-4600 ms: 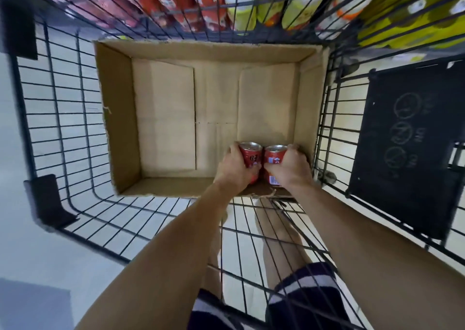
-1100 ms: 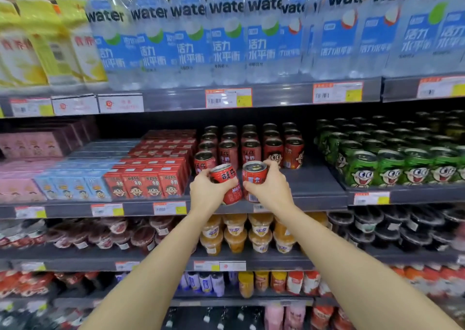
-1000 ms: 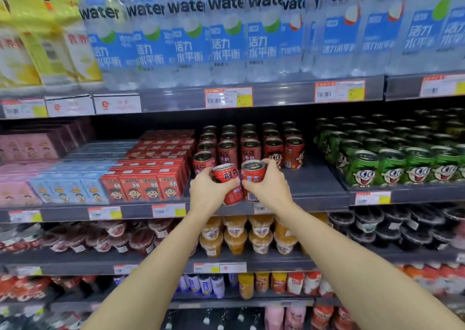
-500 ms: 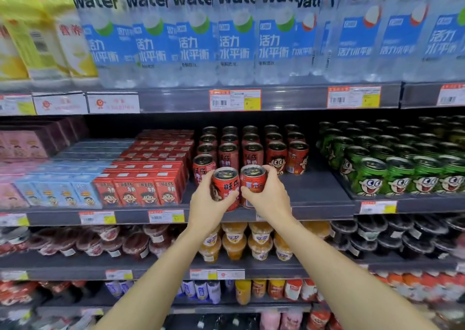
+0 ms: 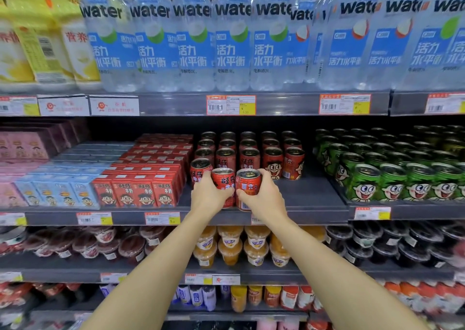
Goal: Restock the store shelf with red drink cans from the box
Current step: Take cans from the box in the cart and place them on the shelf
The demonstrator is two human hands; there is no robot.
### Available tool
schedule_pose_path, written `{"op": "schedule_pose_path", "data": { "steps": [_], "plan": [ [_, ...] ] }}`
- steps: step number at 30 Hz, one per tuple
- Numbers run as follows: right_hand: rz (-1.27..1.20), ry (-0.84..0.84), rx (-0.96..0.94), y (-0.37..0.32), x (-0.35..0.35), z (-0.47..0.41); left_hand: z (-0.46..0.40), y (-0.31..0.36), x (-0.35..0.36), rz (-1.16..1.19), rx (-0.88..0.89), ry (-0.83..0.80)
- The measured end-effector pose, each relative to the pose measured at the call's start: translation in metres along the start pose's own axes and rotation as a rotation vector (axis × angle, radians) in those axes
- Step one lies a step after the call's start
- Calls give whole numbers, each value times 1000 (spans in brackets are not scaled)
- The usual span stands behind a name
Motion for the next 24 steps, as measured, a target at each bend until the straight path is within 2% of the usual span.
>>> {"op": "schedule_pose_path", "data": {
  "steps": [9,15,24],
  "plan": [
    [-12,-34,-22,5,1,-8,2,-4,10,-33,80,135],
    [-1,-38,-23,9,3,-13,-4,-2,19,24,49,176],
    [1,-35,-59,12,4,-15,-13,3,36,-31,16,258]
  ]
}}
Point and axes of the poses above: each hand's wrist, its own z-axis away from the middle knuckle, its own x-axis out of the palm, y = z × x, the point moved 7 cm from there along -z, towards the middle knuckle, and after that the axes turned 14 degrees about z, right-handed, at the moved point
